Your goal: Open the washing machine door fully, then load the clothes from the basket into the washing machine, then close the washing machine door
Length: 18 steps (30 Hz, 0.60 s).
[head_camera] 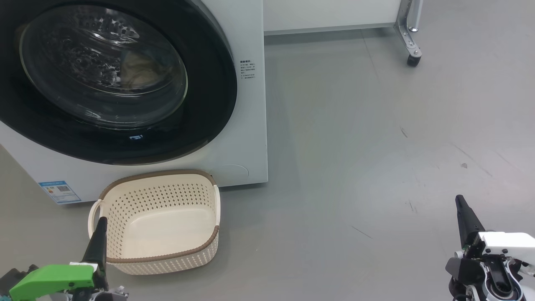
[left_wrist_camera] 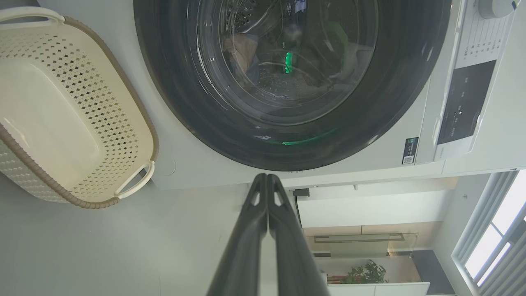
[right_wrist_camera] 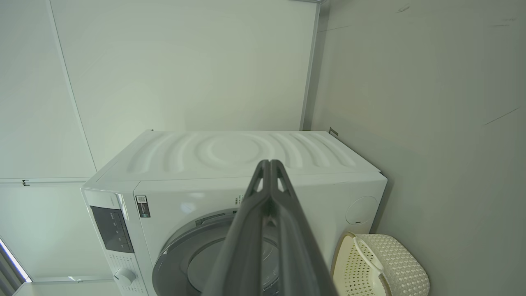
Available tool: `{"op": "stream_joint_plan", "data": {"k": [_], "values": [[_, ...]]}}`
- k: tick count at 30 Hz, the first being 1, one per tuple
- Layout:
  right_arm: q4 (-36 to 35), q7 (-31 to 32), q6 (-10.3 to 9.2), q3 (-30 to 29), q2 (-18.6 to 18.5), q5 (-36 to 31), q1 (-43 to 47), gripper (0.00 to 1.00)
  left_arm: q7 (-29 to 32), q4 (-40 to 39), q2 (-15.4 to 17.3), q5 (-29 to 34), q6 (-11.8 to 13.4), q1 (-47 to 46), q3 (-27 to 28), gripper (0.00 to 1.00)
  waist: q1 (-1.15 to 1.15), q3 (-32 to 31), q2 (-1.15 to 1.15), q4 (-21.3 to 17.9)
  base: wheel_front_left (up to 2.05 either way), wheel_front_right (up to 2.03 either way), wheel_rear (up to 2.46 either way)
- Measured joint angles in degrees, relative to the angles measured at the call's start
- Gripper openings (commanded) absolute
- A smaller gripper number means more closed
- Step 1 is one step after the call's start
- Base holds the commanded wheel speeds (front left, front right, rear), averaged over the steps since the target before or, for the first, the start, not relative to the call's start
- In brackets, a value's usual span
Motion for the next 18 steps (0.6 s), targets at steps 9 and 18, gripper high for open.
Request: {"op": "stream_joint_plan", "data": {"k": [9,18], "values": [[0.0,0.0,0.0,0.0,0.0,0.0,0.0,0.0,0.2,0.1,0.0,0.0,0.0,0.0,0.0,0.0,0.0,0.0,0.0,0.0,0.0,0.0,0.0],[0.0,0.0,0.0,0.0,0.0,0.0,0.0,0.0,0.2,0.2,0.0,0.0,0.0,0.0,0.1,0.0,0.0,0.0,0.0,0.0,0.0,0.0,0.0]]}}
